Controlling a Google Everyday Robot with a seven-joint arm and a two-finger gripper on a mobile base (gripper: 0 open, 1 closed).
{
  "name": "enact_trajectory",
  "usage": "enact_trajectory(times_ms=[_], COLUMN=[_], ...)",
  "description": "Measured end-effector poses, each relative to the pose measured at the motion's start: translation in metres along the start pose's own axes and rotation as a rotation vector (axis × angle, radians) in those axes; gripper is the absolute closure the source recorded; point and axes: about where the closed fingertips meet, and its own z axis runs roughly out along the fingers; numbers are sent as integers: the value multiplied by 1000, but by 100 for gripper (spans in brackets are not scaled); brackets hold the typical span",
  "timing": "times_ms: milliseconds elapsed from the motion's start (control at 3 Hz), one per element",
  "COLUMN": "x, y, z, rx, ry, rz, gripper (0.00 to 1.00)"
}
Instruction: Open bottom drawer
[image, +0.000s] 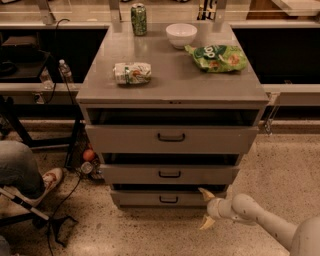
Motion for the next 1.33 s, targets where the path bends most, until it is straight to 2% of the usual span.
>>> enact_trajectory(times_ms=[333, 667, 1000, 1333], x=[7, 19, 45, 61], y=[-12, -22, -29, -32], z=[14, 30, 49, 53], rx=[-6, -27, -82, -109], ry=[56, 90, 106, 117], rz=[-47, -61, -21, 12], gripper=[0, 0, 22, 45])
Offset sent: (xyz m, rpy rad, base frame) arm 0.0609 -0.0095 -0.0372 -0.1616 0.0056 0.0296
